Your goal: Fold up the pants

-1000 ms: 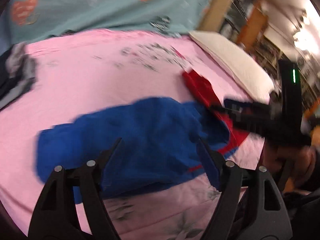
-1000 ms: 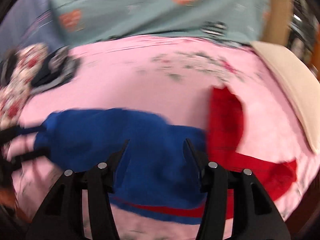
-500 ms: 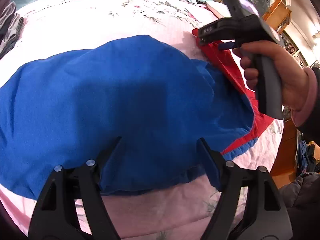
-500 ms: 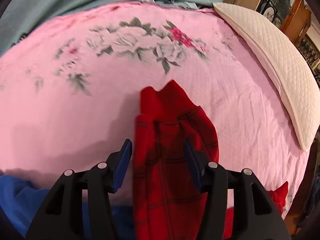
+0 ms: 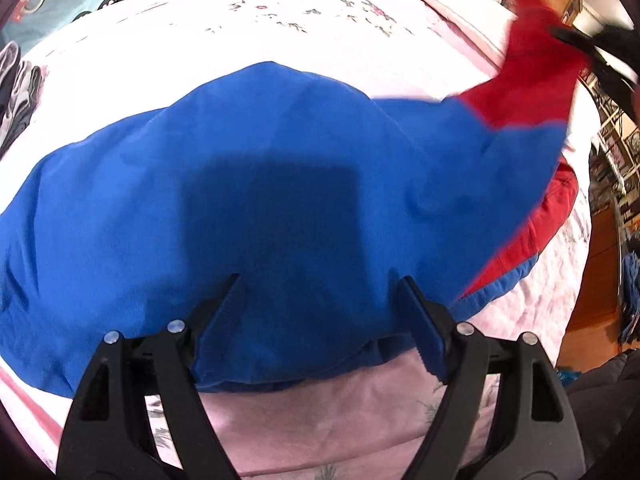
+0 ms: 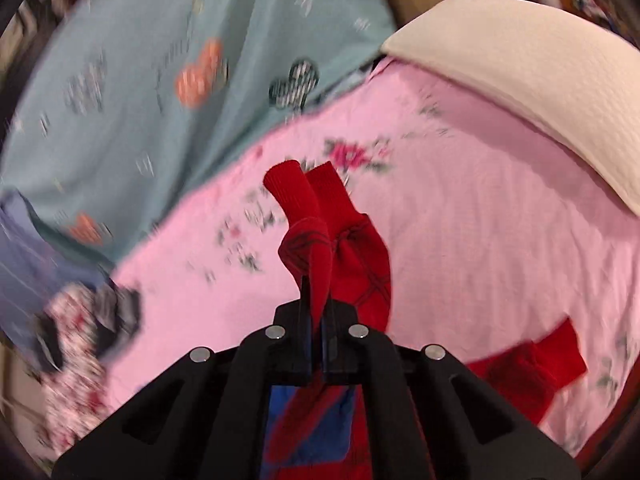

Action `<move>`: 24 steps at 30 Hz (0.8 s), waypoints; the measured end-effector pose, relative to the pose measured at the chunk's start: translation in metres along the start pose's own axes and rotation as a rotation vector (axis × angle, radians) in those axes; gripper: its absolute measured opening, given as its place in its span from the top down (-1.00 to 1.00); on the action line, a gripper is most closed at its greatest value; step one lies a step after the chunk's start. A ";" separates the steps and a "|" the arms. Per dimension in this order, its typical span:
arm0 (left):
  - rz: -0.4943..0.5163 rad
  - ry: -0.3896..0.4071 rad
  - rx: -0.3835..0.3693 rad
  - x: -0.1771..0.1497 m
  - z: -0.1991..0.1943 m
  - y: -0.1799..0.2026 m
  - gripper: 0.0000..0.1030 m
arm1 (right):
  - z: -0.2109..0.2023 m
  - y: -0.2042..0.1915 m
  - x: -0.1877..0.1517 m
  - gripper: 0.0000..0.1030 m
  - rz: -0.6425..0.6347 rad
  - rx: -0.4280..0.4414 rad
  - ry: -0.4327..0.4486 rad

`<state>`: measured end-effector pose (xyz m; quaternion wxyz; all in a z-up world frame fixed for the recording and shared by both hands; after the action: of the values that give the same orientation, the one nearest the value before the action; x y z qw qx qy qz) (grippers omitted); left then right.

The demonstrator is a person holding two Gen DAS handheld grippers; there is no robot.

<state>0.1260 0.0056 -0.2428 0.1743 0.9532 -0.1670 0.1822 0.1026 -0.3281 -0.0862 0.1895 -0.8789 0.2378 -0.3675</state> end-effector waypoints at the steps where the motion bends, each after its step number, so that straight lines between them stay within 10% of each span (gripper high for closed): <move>1: -0.006 -0.004 -0.003 0.001 0.000 0.000 -0.57 | -0.012 0.023 -0.010 0.94 0.048 -0.020 0.011; 6: -0.024 -0.025 -0.010 0.004 0.002 -0.001 -0.58 | -0.002 0.135 -0.091 0.92 0.295 -0.164 -0.123; 10: 0.025 -0.050 0.027 0.004 0.007 0.005 -0.62 | -0.002 0.161 -0.112 0.81 0.410 -0.122 -0.197; 16: 0.069 -0.062 0.073 0.006 0.013 0.012 -0.72 | -0.054 0.100 -0.062 0.42 0.120 -0.172 -0.006; 20: 0.072 -0.059 0.090 0.006 0.014 0.013 -0.74 | -0.012 0.076 -0.062 0.42 -0.105 -0.135 -0.087; 24: 0.083 -0.054 0.092 0.003 0.013 0.014 -0.80 | 0.031 0.145 -0.062 1.00 -0.047 -0.216 -0.153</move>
<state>0.1276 -0.0125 -0.2490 0.1183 0.9570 -0.2023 0.1708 0.0466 -0.4071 -0.2143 0.1030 -0.9250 0.2403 -0.2759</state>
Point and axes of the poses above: each gripper's, at about its wrist camera, not at the fingertips, and z roughly the way its jaws point, y to its right, x to its top, the point moved 4 cm from there along z, roughly the way its jaws point, and after that the axes turned 5 degrees about -x, right-handed, at the moved point
